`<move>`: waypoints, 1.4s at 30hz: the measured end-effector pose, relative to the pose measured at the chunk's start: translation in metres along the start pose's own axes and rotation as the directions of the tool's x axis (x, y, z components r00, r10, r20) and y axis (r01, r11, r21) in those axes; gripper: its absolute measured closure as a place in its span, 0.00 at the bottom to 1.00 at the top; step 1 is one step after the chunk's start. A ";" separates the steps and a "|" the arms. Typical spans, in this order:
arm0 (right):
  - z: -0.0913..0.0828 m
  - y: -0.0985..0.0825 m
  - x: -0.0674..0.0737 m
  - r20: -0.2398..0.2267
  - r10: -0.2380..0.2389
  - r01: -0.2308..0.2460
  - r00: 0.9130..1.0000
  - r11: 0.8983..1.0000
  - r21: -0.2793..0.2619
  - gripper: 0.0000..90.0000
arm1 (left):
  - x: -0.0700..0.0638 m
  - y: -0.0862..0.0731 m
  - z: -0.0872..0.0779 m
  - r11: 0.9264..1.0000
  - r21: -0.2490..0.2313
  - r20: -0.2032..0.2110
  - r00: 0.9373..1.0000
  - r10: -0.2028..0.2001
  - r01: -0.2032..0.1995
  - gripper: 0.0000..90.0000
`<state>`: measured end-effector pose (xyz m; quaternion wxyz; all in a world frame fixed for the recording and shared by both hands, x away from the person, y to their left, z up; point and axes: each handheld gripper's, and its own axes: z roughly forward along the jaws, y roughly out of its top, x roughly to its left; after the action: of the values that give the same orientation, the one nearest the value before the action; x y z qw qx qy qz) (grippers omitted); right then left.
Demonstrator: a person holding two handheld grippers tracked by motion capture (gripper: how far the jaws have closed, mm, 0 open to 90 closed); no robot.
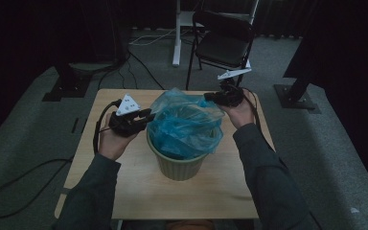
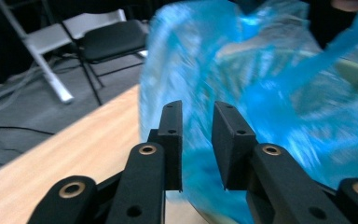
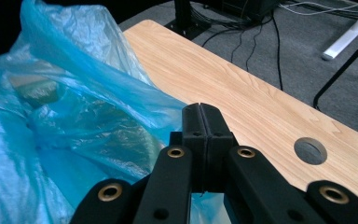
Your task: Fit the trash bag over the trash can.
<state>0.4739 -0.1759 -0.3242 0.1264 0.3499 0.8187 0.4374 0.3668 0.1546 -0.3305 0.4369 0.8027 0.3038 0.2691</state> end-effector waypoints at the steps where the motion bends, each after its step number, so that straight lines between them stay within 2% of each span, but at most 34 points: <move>1: 0.000 0.000 0.000 -0.006 0.004 -0.004 1.000 1.000 -0.004 1.00 | -0.001 0.003 0.004 1.000 0.002 -0.012 1.000 0.012 -0.012 0.76; 2: -0.001 0.001 -0.001 -0.010 0.007 -0.007 1.000 1.000 -0.008 1.00 | -0.001 0.006 0.008 1.000 0.009 -0.024 0.999 0.024 -0.024 0.73; 6: -0.002 0.002 0.000 -0.016 0.009 -0.010 1.000 1.000 -0.014 1.00 | -0.002 0.012 0.029 0.999 0.030 0.002 0.999 0.041 -0.041 0.60; 8: -0.002 0.003 0.000 -0.017 0.004 -0.004 1.000 1.000 -0.014 1.00 | 0.002 0.012 0.039 0.999 0.044 -0.016 0.999 0.033 -0.032 0.58; 10: -0.003 0.002 0.001 -0.027 0.003 -0.003 1.000 1.000 -0.013 1.00 | 0.006 0.012 0.047 0.998 0.053 -0.028 0.999 0.024 -0.023 0.65; 11: -0.003 0.002 0.002 -0.028 -0.003 0.003 1.000 1.000 -0.013 1.00 | 0.008 0.012 0.051 0.998 0.061 -0.039 0.999 0.025 -0.023 0.72; 13: -0.004 0.002 0.002 -0.023 -0.008 0.008 1.000 1.000 -0.016 1.00 | 0.012 0.012 0.056 0.998 0.063 -0.041 0.999 0.002 0.000 0.87; 15: -0.006 0.002 0.002 -0.020 -0.012 0.012 1.000 1.000 -0.016 0.99 | 0.015 0.012 0.058 0.998 0.054 -0.043 0.999 -0.018 0.020 0.92; 17: -0.008 0.002 0.004 -0.006 -0.023 0.022 1.000 0.999 -0.022 0.92 | 0.017 0.012 0.058 0.998 0.052 -0.043 0.999 -0.024 0.026 0.96; 22: -0.018 0.001 0.011 0.021 -0.052 0.053 0.998 0.996 -0.065 0.82 | 0.023 0.013 0.057 0.998 0.050 -0.059 0.998 -0.029 0.032 0.99; 26: -0.030 -0.004 0.017 -0.010 -0.092 0.090 0.996 0.991 -0.099 0.75 | 0.027 0.012 0.056 0.998 0.049 -0.066 0.997 -0.044 0.048 0.99; 28: -0.035 -0.009 0.020 -0.012 -0.110 0.108 0.994 0.989 -0.102 0.72 | 0.029 0.012 0.056 0.997 0.048 -0.070 0.996 -0.050 0.054 0.99; 30: -0.037 -0.013 0.022 -0.036 -0.129 0.124 0.991 0.987 -0.106 0.70 | 0.030 0.012 0.056 0.997 0.048 -0.072 0.996 -0.052 0.055 0.99; 32: -0.038 -0.017 0.024 -0.038 -0.148 0.144 0.988 0.985 -0.095 0.67 | 0.031 0.012 0.057 0.997 0.051 -0.075 0.996 -0.053 0.057 0.99; 35: -0.034 -0.020 0.026 -0.002 -0.179 0.179 0.984 0.983 -0.045 0.65 | 0.034 0.012 0.059 0.996 0.055 -0.075 0.995 -0.061 0.065 0.99; 38: -0.026 -0.023 0.020 0.001 -0.164 0.164 0.987 0.986 -0.021 0.67 | 0.038 0.011 0.062 0.995 0.063 -0.073 0.995 -0.072 0.076 0.99; 42: -0.013 -0.024 0.009 -0.005 -0.126 0.126 0.992 0.992 0.022 0.90 | 0.043 0.007 0.070 0.992 0.087 -0.063 0.994 -0.087 0.092 0.99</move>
<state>0.4490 -0.1869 -0.3352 0.1482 0.2982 0.8442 0.4200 0.4460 0.1447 -0.3501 0.4030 0.7987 0.3642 0.2590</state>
